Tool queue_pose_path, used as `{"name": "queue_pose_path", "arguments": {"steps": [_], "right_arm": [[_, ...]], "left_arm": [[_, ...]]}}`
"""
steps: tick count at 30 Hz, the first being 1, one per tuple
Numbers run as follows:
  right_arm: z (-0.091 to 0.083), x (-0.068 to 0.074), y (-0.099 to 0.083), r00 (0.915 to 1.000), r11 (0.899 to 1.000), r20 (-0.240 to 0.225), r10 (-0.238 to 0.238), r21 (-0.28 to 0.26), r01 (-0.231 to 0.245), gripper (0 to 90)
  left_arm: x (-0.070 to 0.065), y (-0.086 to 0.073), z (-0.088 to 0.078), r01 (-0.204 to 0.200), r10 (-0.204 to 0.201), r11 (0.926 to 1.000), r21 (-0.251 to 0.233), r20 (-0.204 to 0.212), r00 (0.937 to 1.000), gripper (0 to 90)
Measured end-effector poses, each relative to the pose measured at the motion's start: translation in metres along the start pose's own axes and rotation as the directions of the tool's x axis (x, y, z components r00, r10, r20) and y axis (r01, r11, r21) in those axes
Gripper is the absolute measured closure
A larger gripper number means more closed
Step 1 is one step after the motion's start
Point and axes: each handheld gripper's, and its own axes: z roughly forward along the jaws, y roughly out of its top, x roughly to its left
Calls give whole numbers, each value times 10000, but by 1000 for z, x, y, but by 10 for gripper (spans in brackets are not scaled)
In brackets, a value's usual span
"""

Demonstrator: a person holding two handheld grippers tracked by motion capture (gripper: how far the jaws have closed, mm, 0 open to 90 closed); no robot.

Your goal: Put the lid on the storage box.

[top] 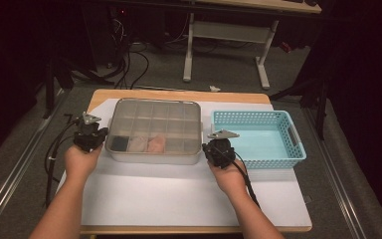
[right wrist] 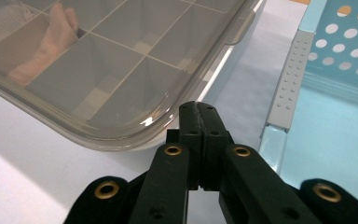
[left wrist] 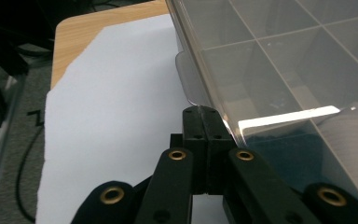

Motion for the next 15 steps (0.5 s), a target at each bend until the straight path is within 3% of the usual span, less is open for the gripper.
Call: {"name": "queue_pose_path", "arguments": {"steps": [6,11,15], "right_arm": [[0,0,0,10000,10000,-10,2,65,-2,899],[1,0,0,10000,9999,-30,56,84,-55,900],[1,0,0,10000,10000,14,45,39,-45,900]], "left_arm": [[-1,2,6,-61,68,9997,219,-299,9995,900],[1,3,5,-42,44,9998,196,-117,9999,900],[0,5,1,-54,54,9999,-118,-13,10000,900]]}}
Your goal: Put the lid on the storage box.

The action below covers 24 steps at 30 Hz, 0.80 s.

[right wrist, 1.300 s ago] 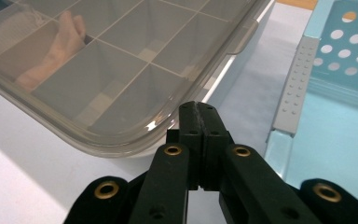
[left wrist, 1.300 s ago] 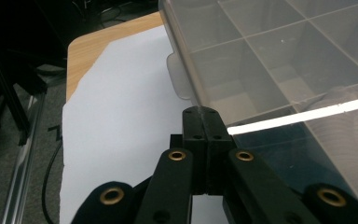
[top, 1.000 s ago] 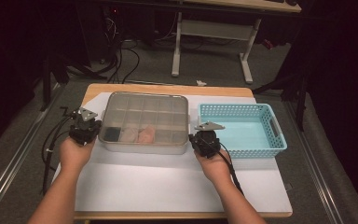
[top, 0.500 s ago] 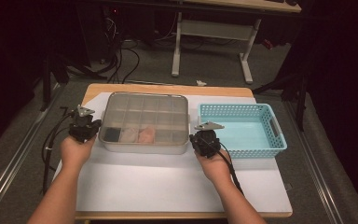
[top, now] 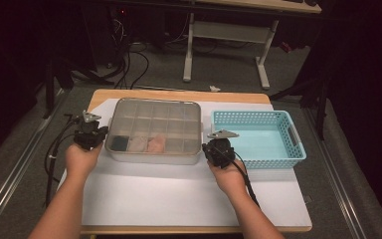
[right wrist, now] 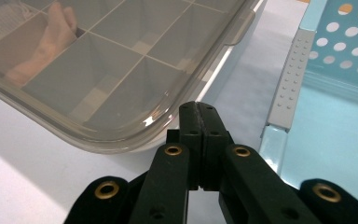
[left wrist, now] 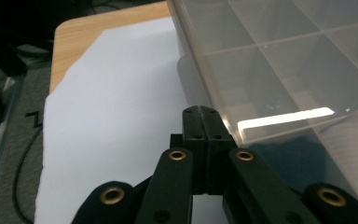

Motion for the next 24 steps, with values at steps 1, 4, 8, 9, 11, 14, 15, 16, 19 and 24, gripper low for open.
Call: {"name": "queue_pose_path", "arguments": {"steps": [1,4,8,9,11,14,15,16,19,24], "right_arm": [[0,0,0,10000,10000,-2,3,-1,-3,900],[0,0,0,10000,10000,0,16,-5,-16,900],[-1,-1,1,9999,10000,-131,14,-25,-14,899],[-1,-2,1,9999,10000,-116,53,-29,-54,899],[-4,-4,6,10000,9998,70,39,-178,-38,899],[-4,-12,16,9998,9996,196,6,-296,0,900],[-2,-15,20,9997,9995,248,-33,-316,40,900],[0,-17,24,9997,9995,231,-47,-305,54,900],[12,-22,38,9995,10000,295,-76,47,74,900],[33,-26,52,9946,9960,963,-399,832,319,900]], "left_arm": [[-1,1,-1,-132,132,9999,-33,-56,9999,900],[0,1,2,-75,76,9999,99,-62,10000,900],[3,1,2,16,-16,10000,19,117,9999,900],[5,0,4,72,-71,9999,97,-43,10000,900],[12,-2,6,307,-302,9993,191,-261,9992,900],[16,-1,9,188,-177,9992,350,-331,9993,900],[17,0,10,284,-274,9991,303,-313,9991,900],[18,2,11,303,-294,9990,326,-262,9992,900],[20,8,16,279,-268,9992,294,-372,9989,900],[19,14,25,69,-52,9993,381,-453,9990,900]]}}
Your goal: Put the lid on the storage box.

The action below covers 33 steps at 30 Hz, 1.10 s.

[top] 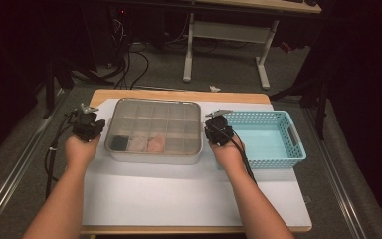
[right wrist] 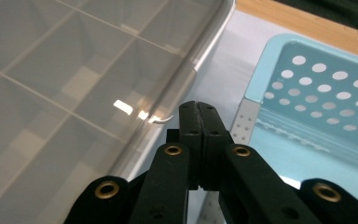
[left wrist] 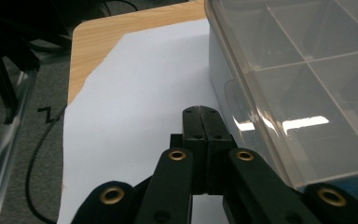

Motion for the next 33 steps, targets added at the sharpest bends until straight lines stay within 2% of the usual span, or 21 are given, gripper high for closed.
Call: {"name": "queue_pose_path", "arguments": {"steps": [3,5,14,24,26,28,33], "right_arm": [[8,-2,0,10000,9992,-84,-48,389,51,900],[9,-1,1,9999,9990,-60,-135,425,137,900],[15,-1,3,9998,9959,-199,-96,898,113,900],[15,-2,3,9992,9967,-391,-16,807,48,900],[14,-2,3,9993,9973,-384,7,737,21,900],[13,-2,2,9992,9977,-392,32,671,-5,900],[12,-4,2,9991,9983,-394,139,576,-117,900]], "left_arm": [[-1,3,1,18,-18,10000,-58,154,9999,900],[-4,3,2,-147,147,9999,-5,-18,9999,900],[-3,1,1,-149,148,9999,78,55,9999,900],[-3,0,1,-88,87,9999,87,149,9999,900],[-3,1,0,44,-45,10000,28,355,9994,900],[-4,2,0,-41,40,10000,55,248,9997,900],[-3,2,0,105,-106,9999,33,327,9994,900]]}}
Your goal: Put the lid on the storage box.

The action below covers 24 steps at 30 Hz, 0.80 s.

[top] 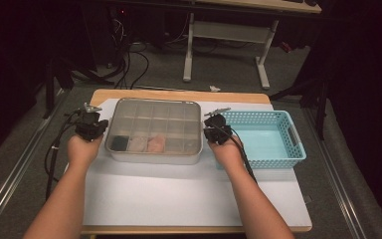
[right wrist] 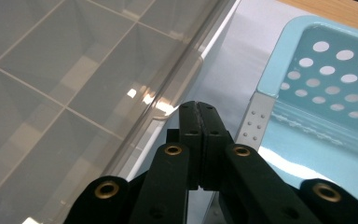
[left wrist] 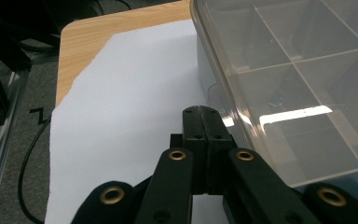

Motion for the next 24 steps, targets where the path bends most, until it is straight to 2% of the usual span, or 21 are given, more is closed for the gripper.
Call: {"name": "queue_pose_path", "arguments": {"steps": [2,5,9,12,14,20,24], "right_arm": [[-1,0,0,10000,9999,-37,-20,-122,20,900],[-1,0,0,10000,9999,-32,-47,-105,47,900],[3,1,1,10000,9994,-17,-78,341,78,900],[4,1,1,9998,9991,-112,-149,391,154,900],[3,1,1,9998,9993,-108,-170,316,173,900],[1,1,0,9999,9999,-59,-126,109,127,900],[1,1,0,9999,9998,-54,-98,153,99,900]], "left_arm": [[2,-1,0,166,-165,9998,-54,146,9998,900],[2,-1,0,146,-145,9999,-74,167,9998,900],[2,-2,0,145,-143,9999,-86,174,9997,900],[2,-2,0,39,-38,10000,-78,108,9999,900],[3,-2,1,184,-182,9998,-104,197,9996,900],[3,-1,-1,278,-273,9995,-180,272,9993,900],[5,-1,-2,384,-375,9991,-204,402,9985,900]]}}
